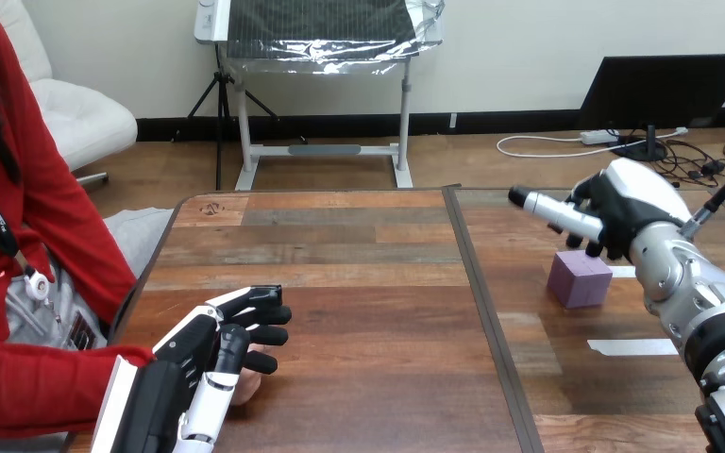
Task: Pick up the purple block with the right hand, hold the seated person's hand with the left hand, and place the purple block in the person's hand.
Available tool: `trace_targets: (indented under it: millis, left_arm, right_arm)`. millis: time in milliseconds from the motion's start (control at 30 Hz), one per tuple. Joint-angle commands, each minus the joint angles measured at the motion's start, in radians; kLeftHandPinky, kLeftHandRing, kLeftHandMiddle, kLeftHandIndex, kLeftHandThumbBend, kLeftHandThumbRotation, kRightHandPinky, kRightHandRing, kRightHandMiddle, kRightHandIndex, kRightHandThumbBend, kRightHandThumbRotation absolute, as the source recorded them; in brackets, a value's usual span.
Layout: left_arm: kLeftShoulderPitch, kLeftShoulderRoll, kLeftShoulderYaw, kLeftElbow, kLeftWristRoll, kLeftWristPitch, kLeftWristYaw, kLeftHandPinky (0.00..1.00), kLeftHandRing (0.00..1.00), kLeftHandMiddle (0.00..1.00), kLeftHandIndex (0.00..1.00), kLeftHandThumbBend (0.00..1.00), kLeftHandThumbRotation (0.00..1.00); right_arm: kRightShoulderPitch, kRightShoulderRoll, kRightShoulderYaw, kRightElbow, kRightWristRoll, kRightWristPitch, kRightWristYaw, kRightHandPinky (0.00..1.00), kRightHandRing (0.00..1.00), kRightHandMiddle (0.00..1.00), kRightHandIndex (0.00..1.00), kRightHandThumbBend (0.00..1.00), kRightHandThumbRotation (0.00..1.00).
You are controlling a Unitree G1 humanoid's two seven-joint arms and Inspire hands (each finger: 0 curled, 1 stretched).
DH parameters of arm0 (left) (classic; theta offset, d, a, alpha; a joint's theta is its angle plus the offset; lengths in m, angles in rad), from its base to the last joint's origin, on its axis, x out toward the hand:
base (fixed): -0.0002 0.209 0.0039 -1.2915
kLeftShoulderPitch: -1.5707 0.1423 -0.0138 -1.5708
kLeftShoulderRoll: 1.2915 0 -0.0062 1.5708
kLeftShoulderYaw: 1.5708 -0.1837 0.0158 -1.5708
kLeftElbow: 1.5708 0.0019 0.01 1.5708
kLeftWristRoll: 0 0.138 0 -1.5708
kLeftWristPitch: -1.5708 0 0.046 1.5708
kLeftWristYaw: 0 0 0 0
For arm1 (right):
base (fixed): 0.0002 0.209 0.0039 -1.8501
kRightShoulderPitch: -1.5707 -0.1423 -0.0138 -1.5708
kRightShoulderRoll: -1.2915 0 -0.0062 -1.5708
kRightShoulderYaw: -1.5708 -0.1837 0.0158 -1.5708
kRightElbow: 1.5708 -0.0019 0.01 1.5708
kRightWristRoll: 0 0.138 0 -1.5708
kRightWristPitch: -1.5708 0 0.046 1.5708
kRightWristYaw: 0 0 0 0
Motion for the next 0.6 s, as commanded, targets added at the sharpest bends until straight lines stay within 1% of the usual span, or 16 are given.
trace_targets:
  millis: [0,33,67,100,133,200,333,367,400,433,533,567]
  left_arm:
    - [-0.052,-0.013,0.003,-0.015,0.008,-0.014,0.004,0.57,0.67,0.7,0.71,0.36,0.91]
    - [-0.052,-0.013,0.003,-0.015,0.008,-0.014,0.004,0.57,0.67,0.7,0.71,0.36,0.91]
    - [-0.051,-0.014,0.003,-0.016,0.009,-0.014,0.005,0.57,0.67,0.7,0.71,0.36,0.91]
    - [-0.051,-0.014,0.004,-0.016,0.01,-0.014,0.005,0.57,0.67,0.7,0.71,0.35,0.91]
    - [-0.051,-0.014,0.004,-0.016,0.011,-0.014,0.006,0.57,0.67,0.7,0.71,0.35,0.91]
    - [-0.05,-0.012,0.003,-0.017,0.011,-0.015,0.003,0.57,0.67,0.7,0.71,0.35,0.91]
    - [-0.047,-0.012,0.003,-0.019,0.015,-0.013,0.005,0.56,0.67,0.7,0.71,0.35,0.91]
    - [-0.047,-0.01,0.003,-0.019,0.015,-0.013,0.003,0.56,0.67,0.7,0.71,0.35,0.91]
    - [-0.047,-0.009,0.003,-0.018,0.014,-0.014,0.002,0.57,0.67,0.7,0.71,0.35,0.91]
    - [-0.048,-0.008,0.003,-0.018,0.013,-0.015,0.001,0.57,0.67,0.7,0.71,0.35,0.91]
    - [-0.048,-0.008,0.004,-0.018,0.014,-0.018,0.002,0.58,0.67,0.7,0.71,0.35,0.91]
    - [-0.048,-0.009,0.004,-0.018,0.014,-0.017,0.002,0.58,0.67,0.7,0.71,0.34,0.92]
  right_arm:
    - [-0.076,0.002,0.023,-0.015,-0.016,0.021,0.078,0.37,0.51,0.56,0.68,0.83,1.0]
    - [-0.076,0.001,0.024,-0.016,-0.017,0.023,0.09,0.4,0.54,0.58,0.7,0.83,1.0]
    - [-0.077,0.001,0.027,-0.015,-0.019,0.031,0.112,0.42,0.56,0.61,0.72,0.83,1.0]
    - [-0.077,0.0,0.029,-0.014,-0.02,0.037,0.125,0.47,0.61,0.65,0.74,0.83,1.0]
    - [-0.077,0.0,0.03,-0.014,-0.021,0.041,0.135,0.55,0.68,0.72,0.78,0.83,1.0]
    - [-0.076,0.001,0.032,-0.014,-0.023,0.056,0.153,0.61,0.72,0.76,0.81,0.83,1.0]
    - [-0.068,0.001,0.025,-0.017,-0.016,0.057,0.163,0.68,0.78,0.82,0.85,0.83,1.0]
    - [-0.067,0.002,0.023,-0.017,-0.013,0.062,0.174,0.68,0.78,0.82,0.85,0.83,1.0]
    - [-0.067,0.002,0.022,-0.017,-0.012,0.067,0.182,0.72,0.82,0.85,0.87,0.83,1.0]
    - [-0.067,0.002,0.022,-0.017,-0.011,0.07,0.188,0.74,0.83,0.86,0.88,0.83,1.0]
    - [-0.064,0.002,0.031,-0.016,-0.02,0.074,0.195,0.78,0.86,0.89,0.91,0.83,1.0]
    - [-0.061,0.001,0.028,-0.015,-0.016,0.075,0.2,0.79,0.87,0.9,0.92,0.83,1.0]
